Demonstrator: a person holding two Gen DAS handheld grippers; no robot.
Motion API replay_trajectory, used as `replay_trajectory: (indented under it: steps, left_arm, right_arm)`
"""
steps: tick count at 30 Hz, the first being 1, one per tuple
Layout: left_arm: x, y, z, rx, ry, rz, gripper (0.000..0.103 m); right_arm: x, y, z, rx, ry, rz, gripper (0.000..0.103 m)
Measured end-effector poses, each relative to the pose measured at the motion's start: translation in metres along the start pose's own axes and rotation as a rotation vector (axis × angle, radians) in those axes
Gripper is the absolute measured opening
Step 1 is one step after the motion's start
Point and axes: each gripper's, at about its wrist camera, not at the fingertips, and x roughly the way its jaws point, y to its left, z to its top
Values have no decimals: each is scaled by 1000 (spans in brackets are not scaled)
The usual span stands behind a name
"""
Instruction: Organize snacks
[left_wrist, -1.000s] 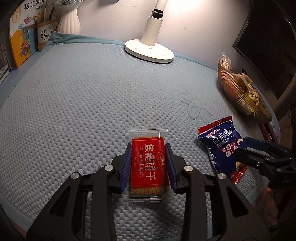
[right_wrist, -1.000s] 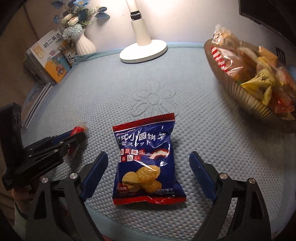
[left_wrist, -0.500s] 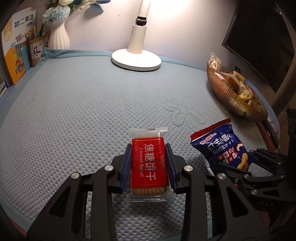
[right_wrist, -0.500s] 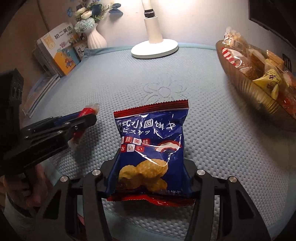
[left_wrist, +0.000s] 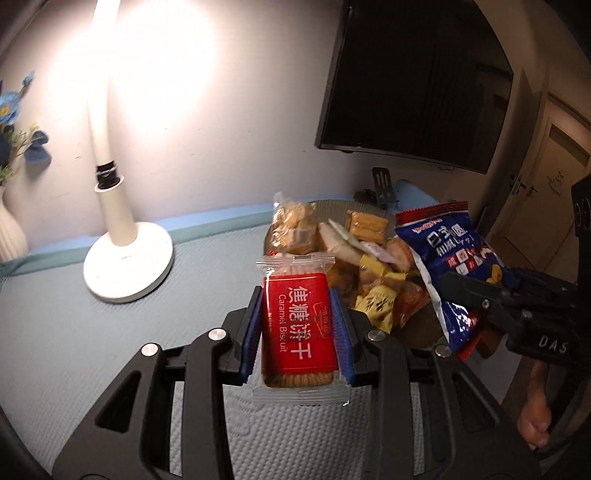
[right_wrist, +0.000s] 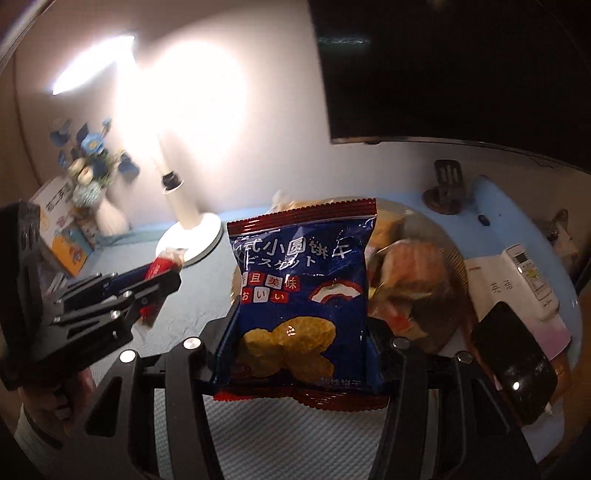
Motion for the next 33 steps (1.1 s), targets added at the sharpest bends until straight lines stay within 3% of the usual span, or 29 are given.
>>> replay_trajectory:
  steps: [4, 8, 9, 10, 11, 15, 24, 33]
  left_arm:
    - [32, -16, 30, 8, -7, -66, 34]
    - [56, -22, 45, 6, -15, -96, 36]
    - [61, -22, 46, 2, -18, -93, 45]
    - [66, -20, 47, -3, -17, -81, 64]
    - [69, -18, 47, -11, -20, -76, 70]
    - [71, -3, 38, -46, 5, -83, 70]
    - [24, 30, 4, -131, -3, -43, 72]
    - [-59, 76, -34, -236, -75, 68, 72]
  right_arm:
    - [19, -27, 34, 65, -26, -26, 54]
    - [34, -40, 47, 107, -17, -25, 56]
    - [39, -43, 50, 119, -7, -12, 58]
    - [45, -47, 53, 131, 4, -1, 69]
    - [48, -51, 53, 150, 12, 7, 73]
    - [47, -64, 45, 194, 20, 20, 73]
    - [29, -62, 15, 227, 31, 71, 73]
    - [7, 1, -17, 138, 38, 165, 75]
